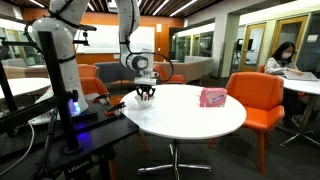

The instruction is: Pick up the marker from the plate and place it on the table

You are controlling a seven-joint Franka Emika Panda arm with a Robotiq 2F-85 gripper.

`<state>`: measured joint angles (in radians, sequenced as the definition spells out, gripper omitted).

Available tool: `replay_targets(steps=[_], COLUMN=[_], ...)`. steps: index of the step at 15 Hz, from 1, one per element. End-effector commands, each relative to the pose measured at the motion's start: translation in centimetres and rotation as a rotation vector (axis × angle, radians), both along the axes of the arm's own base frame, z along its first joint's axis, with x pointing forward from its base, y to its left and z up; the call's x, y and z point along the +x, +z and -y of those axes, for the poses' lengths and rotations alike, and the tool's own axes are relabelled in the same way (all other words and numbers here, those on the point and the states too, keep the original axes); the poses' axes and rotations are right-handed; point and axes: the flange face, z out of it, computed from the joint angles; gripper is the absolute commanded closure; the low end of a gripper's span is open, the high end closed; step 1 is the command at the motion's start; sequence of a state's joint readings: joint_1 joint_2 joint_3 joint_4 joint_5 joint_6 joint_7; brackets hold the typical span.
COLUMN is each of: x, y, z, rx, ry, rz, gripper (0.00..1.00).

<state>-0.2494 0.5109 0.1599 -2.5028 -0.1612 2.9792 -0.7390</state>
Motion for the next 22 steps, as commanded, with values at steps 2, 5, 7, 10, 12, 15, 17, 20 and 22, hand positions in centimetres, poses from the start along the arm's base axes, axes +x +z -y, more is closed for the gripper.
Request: replay_targets(steps=[2, 5, 7, 10, 12, 15, 17, 20, 22], x=[0.1, -0.4, -0.7, -0.8, -0.1, 1.9, 4.1, 6.8, 8.4], y=[-0.1, 1.7, 3.5, 6.7, 8.6, 10.9, 11.0, 10.1, 8.5], z=[0.1, 0.2, 0.2, 0.4, 0.3, -1.4, -3.7, -6.6, -7.9], rx=[-0.012, 0.010, 0.011, -0.032, -0.098, -0.198, -0.214, -0.240, -0.250], ry=[-0.016, -0.026, -0.032, -0.025, 0.034, 0.202, 0.334, 0.499, 0.610], rz=[0.009, -0.009, 0.001, -0.006, -0.054, -0.102, -0.094, -0.074, -0.078], gripper=[0.92, 0.95, 0.95, 0.95, 0.95, 0.95, 0.95, 0.95, 0.95])
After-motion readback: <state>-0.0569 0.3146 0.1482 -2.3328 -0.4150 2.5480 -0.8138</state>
